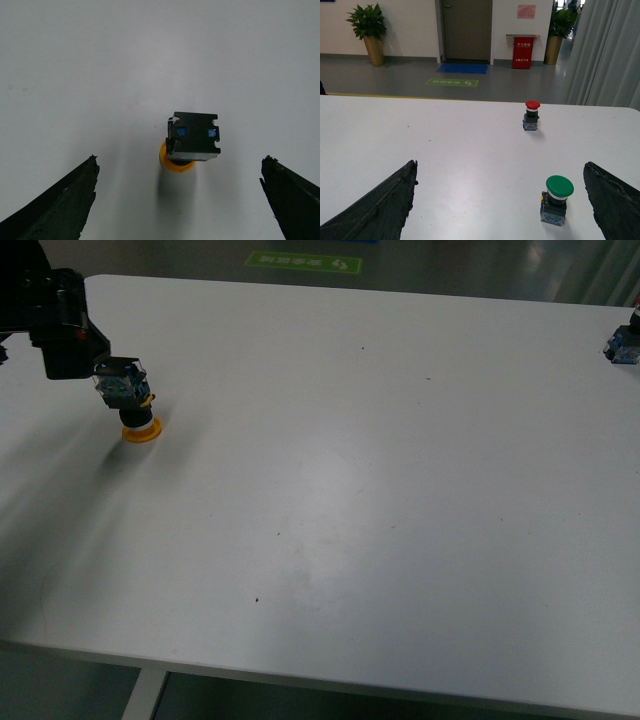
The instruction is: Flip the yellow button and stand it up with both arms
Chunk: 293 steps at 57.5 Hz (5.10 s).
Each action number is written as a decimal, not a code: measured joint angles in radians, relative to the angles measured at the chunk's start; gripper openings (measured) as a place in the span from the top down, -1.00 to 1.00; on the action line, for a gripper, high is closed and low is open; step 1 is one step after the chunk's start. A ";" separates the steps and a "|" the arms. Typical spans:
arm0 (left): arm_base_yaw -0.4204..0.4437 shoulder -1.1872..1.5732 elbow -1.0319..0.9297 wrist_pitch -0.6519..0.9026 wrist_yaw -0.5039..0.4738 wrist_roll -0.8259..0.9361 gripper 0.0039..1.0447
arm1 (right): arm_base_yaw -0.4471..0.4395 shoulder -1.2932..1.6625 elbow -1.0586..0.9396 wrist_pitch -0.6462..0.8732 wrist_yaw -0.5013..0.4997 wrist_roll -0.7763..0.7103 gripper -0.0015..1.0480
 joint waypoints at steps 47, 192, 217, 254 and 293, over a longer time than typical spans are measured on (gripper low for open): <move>-0.019 0.137 0.152 -0.102 -0.017 -0.012 -0.87 | 0.000 0.000 0.000 0.000 0.000 0.000 -0.86; -0.094 0.089 0.191 0.087 0.473 -0.506 0.31 | 0.000 0.000 0.000 0.000 0.000 0.000 -0.86; -0.322 0.242 0.253 0.812 0.470 -1.168 0.31 | 0.000 0.000 0.000 0.000 0.000 0.000 -0.86; -0.377 0.299 0.299 1.050 0.464 -1.378 0.31 | 0.000 0.000 0.000 0.000 0.000 0.000 -0.86; -0.377 0.299 0.299 1.050 0.463 -1.406 0.31 | 0.000 0.000 0.000 0.000 0.000 0.000 -0.86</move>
